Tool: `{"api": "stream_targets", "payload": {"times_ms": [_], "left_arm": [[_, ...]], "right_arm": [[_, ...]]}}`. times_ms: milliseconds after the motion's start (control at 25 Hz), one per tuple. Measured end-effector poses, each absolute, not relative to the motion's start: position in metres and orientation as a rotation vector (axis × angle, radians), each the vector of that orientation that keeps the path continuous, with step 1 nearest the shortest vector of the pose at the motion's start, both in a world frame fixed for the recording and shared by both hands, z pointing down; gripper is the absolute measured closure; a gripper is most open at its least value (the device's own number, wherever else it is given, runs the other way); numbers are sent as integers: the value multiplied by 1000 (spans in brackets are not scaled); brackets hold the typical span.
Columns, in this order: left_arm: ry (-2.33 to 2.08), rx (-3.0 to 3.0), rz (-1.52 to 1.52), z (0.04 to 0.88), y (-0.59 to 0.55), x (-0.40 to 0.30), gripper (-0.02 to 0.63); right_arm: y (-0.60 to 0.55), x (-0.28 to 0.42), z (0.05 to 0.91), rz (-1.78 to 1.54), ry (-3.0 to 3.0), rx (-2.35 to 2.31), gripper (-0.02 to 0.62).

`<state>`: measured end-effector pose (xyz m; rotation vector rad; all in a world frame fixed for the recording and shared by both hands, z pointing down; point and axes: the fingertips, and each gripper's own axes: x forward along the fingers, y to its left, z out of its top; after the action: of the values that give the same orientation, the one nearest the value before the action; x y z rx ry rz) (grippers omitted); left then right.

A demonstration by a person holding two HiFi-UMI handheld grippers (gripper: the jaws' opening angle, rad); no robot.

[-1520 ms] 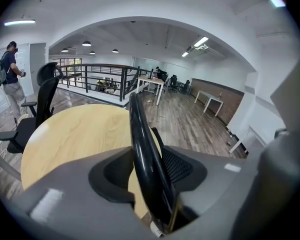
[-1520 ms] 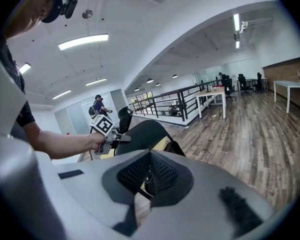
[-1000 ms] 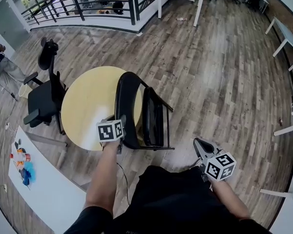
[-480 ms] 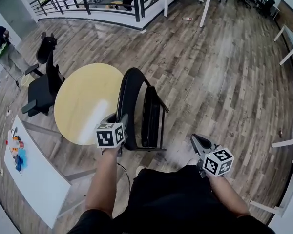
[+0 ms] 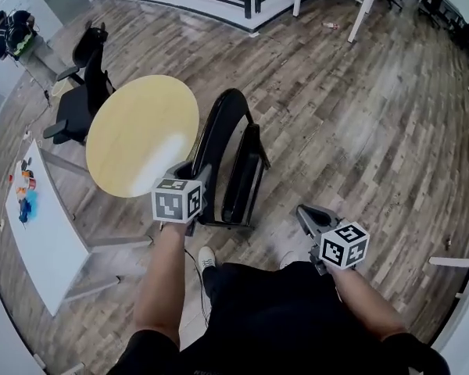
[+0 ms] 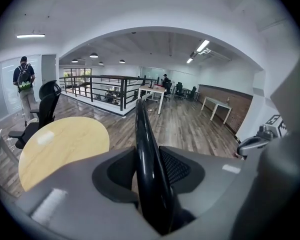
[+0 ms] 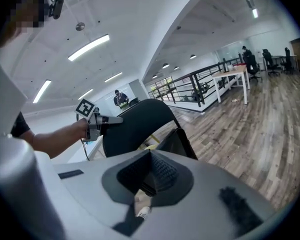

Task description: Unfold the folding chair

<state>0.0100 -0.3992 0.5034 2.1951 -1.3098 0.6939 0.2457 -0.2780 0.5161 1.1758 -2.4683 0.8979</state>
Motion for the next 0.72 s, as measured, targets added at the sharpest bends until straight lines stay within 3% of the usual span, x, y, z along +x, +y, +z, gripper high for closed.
{"api": "stream_targets", "payload": {"times_ms": [280, 560, 600, 720], "left_arm": [[-1373, 2186, 670, 494, -378, 68, 467], [-1366, 2190, 619, 491, -366, 105, 476], [-1358, 2192, 595, 490, -364, 110, 476], [-1345, 2192, 511, 485, -360, 122, 483]], "right_arm": [[-264, 270, 538, 929, -2464, 971, 600], [-273, 251, 581, 1034, -2392, 855, 597], [-278, 246, 589, 1060, -2381, 852, 538], [-299, 223, 623, 1122, -2326, 858, 452]]}}
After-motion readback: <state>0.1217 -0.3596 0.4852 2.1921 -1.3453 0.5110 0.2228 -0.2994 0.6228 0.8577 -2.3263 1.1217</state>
